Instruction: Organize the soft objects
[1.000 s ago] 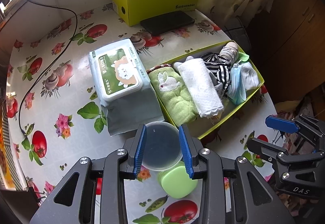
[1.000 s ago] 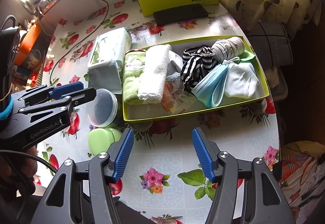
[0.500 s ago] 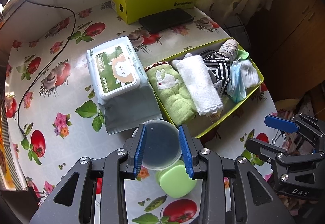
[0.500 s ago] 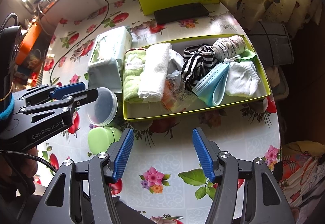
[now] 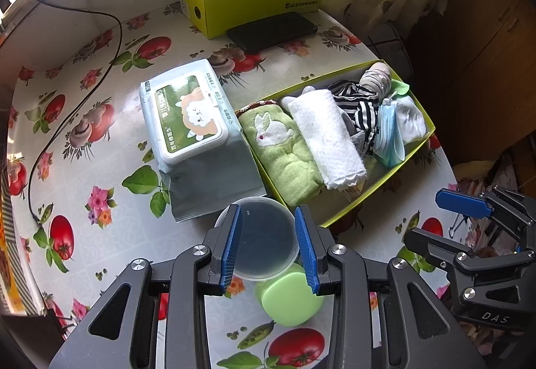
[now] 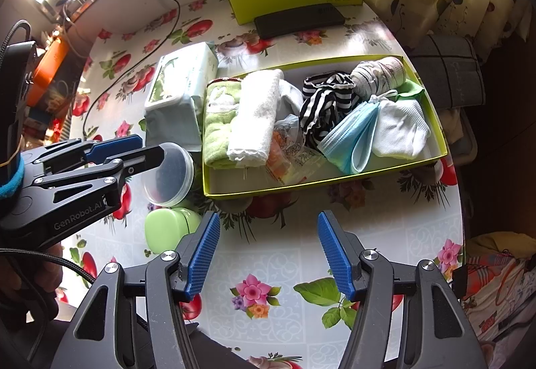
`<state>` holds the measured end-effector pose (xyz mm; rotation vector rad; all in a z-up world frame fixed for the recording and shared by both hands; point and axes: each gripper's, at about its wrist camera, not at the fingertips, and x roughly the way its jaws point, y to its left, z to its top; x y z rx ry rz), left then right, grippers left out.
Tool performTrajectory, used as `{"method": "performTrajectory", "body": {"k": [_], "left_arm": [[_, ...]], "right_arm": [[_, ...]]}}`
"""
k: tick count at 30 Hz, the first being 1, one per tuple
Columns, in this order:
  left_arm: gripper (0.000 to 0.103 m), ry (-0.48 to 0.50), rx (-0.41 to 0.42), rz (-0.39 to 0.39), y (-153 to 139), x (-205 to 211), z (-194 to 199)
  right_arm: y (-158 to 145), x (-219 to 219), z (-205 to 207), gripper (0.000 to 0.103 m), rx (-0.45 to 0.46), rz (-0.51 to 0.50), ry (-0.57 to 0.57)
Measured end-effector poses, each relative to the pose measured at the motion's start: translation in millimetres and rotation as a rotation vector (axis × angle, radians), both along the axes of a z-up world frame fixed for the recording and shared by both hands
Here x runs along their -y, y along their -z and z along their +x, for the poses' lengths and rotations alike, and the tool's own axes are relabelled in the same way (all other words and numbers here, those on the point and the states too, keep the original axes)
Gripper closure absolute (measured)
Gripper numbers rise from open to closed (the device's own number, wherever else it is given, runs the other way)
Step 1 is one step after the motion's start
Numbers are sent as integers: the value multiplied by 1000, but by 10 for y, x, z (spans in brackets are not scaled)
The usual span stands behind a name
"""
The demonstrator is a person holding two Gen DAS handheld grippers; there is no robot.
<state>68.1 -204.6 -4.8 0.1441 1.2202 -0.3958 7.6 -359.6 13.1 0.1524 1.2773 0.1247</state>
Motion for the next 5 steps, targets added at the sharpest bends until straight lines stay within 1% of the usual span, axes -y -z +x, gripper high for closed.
{"method": "performTrajectory", "body": {"k": [5], "left_arm": [[69, 7, 3, 0, -1, 0, 11]], "right_arm": [[11, -5, -10, 42, 1, 0, 0]]}}
